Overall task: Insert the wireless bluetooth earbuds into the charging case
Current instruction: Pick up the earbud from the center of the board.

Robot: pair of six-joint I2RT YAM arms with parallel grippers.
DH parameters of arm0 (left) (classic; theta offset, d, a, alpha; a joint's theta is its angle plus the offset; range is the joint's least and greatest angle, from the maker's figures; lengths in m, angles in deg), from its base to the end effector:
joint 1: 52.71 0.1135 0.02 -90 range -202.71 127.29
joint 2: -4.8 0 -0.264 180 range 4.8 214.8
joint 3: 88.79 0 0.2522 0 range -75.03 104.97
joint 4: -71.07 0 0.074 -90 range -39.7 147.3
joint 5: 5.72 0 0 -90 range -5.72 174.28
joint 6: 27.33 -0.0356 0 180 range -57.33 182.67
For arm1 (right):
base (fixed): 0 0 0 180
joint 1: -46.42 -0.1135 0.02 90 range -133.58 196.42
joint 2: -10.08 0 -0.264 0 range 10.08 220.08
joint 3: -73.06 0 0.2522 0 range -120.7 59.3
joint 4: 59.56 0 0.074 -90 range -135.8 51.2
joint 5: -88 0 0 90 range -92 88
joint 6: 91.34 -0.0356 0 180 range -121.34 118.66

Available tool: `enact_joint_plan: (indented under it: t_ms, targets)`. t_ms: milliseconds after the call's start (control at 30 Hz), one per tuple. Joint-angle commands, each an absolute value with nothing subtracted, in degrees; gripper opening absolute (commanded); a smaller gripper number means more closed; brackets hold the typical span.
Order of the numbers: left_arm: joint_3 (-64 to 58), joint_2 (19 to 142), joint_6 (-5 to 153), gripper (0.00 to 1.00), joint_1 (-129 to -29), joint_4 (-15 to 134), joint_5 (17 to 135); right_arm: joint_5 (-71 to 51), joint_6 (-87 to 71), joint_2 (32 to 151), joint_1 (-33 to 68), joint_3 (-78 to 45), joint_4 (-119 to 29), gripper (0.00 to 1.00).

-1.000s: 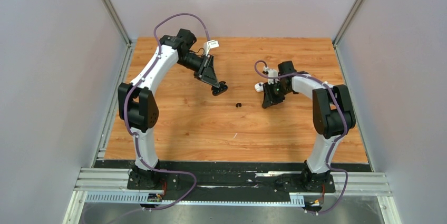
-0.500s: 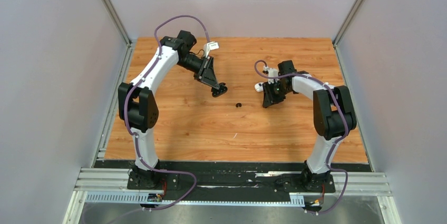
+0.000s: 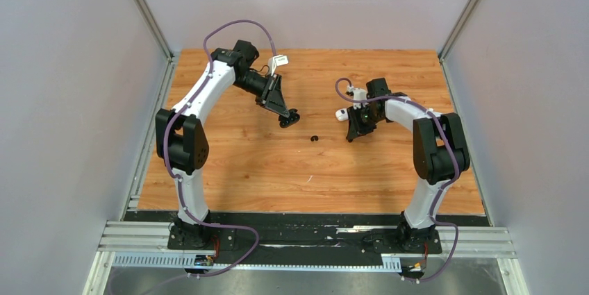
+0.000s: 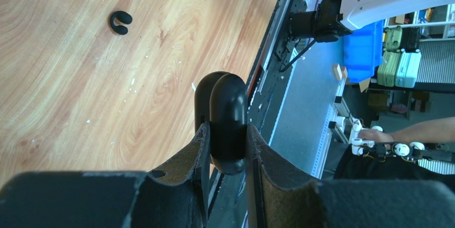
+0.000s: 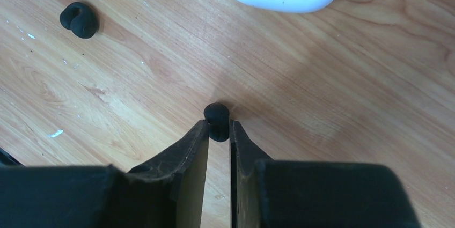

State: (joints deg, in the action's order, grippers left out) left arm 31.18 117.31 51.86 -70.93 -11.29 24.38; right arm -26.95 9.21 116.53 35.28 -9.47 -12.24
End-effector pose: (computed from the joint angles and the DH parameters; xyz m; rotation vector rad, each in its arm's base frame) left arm 0.3656 -0.1528 0.3014 0.8330 2.4356 -1.4978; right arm 0.3498 0.0842 0.1638 -0.6173 2.6871 0.6119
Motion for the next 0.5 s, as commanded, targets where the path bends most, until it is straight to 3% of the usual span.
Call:
enact_joint_plan:
  t_ms: [0,167,233,467]
  targets:
    - [31.22,114.33,51.17,0.00,-70.55,-10.49,22.31,-27.12,9.03,114.18,35.17,-10.97,-12.64,0.19]
    - [31.44,114.49,51.16,0.00,-70.55,-10.60,22.32,-27.07,9.03,113.76,35.21,-10.95,-12.51,0.10]
    - [31.44,114.55,51.07,0.00,-70.55,-10.65,22.26,-27.28,9.15,113.54,35.17,-11.13,-12.20,0.01]
    - [31.37,115.32,51.80,0.00,-70.55,-9.89,22.58,-36.91,21.03,109.84,34.63,-16.32,-4.14,0.00]
